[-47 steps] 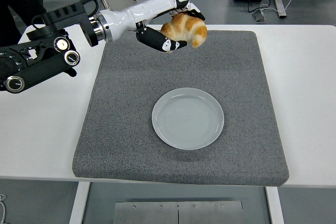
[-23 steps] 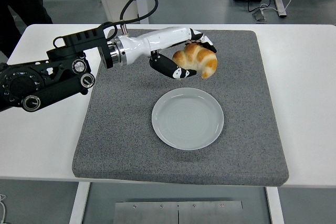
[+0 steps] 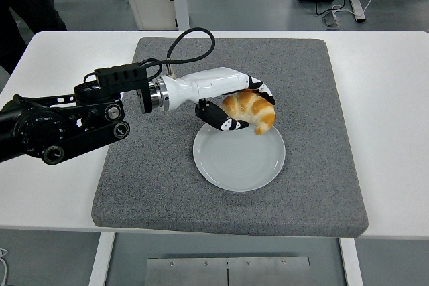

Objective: Place the bread on the plate

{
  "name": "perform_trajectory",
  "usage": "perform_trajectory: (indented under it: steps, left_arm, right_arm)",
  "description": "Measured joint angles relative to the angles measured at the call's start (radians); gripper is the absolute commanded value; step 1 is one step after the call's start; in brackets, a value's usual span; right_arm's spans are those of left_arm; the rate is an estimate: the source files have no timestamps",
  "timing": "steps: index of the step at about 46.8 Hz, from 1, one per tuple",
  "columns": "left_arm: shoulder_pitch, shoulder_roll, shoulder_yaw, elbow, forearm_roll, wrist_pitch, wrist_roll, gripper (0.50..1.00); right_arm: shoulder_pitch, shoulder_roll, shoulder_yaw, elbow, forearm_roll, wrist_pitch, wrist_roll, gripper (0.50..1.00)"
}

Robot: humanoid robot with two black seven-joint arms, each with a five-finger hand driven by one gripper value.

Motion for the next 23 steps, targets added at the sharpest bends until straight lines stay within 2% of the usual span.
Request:
perform_trajectory:
  steps: [13, 23]
  left_arm:
    - [0.016, -0.025, 0.075, 0.014, 0.036, 0.079, 0.000, 0.636]
    - [0.019, -0.035, 0.120, 0.030, 0.038, 0.112, 0.000, 0.636]
  right_arm:
    - [0.000, 0.000, 0.000, 0.000, 0.000, -0.001, 0.000, 1.000]
    - [0.000, 0.000, 0.000, 0.000, 0.000, 0.000, 0.000, 1.000]
